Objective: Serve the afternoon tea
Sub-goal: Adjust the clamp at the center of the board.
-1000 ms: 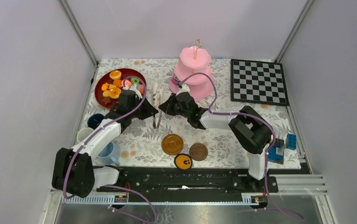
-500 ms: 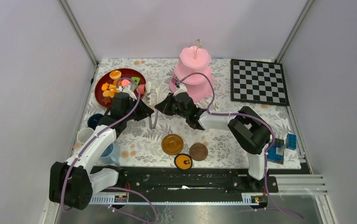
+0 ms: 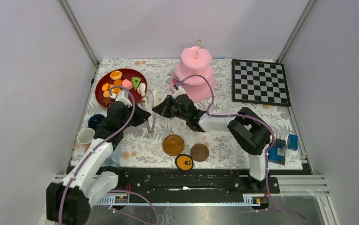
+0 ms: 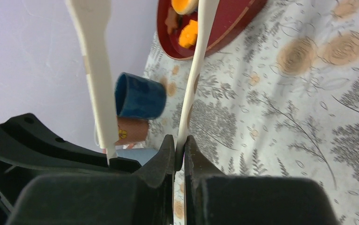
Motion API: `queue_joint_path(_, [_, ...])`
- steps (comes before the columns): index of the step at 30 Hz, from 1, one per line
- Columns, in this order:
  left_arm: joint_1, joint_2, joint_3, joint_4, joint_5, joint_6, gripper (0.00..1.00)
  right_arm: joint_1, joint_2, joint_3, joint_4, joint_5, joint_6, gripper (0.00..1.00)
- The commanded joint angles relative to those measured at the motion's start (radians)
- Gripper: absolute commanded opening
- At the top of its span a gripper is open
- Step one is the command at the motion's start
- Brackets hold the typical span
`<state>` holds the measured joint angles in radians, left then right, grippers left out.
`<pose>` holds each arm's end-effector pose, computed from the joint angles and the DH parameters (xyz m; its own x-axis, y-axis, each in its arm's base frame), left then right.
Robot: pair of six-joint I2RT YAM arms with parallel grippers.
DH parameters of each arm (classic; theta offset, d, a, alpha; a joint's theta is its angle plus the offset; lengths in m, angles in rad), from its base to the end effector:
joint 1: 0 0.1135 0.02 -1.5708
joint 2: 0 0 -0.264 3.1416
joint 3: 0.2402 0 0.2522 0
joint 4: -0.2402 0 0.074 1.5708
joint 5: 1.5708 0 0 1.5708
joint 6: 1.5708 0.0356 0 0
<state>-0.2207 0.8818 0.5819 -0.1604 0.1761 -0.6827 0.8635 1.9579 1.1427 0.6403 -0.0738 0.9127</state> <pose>0.1954 -0.0502 0.2538 -0.5689 -0.5089 -0.6460 0.0126 0.7800 -0.6256 0.2834 0.3355 0.2018 -0.7062 0.3881 -0.5921 -0.4030 0.4672 0.7869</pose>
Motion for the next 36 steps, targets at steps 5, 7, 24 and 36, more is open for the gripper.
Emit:
queue_joint_path(5, [0.070, 0.168, 0.081, 0.120, 0.142, 0.033, 0.05, -0.091, -0.007, -0.168, 0.077, -0.033, -0.181, 0.00])
queue_joint_path(7, [0.070, 0.152, 0.085, 0.116, 0.170, 0.051, 0.24, -0.093, -0.024, -0.191, 0.125, -0.065, -0.183, 0.00])
queue_joint_path(24, [0.072, 0.027, 0.101, -0.052, 0.228, 0.146, 0.99, -0.089, -0.122, -0.027, -0.353, 0.233, -0.172, 0.00])
queue_joint_path(36, [0.070, 0.125, 0.000, 0.153, 0.350, 0.057, 0.99, 0.042, -0.060, 0.181, -0.581, 0.479, -0.130, 0.00])
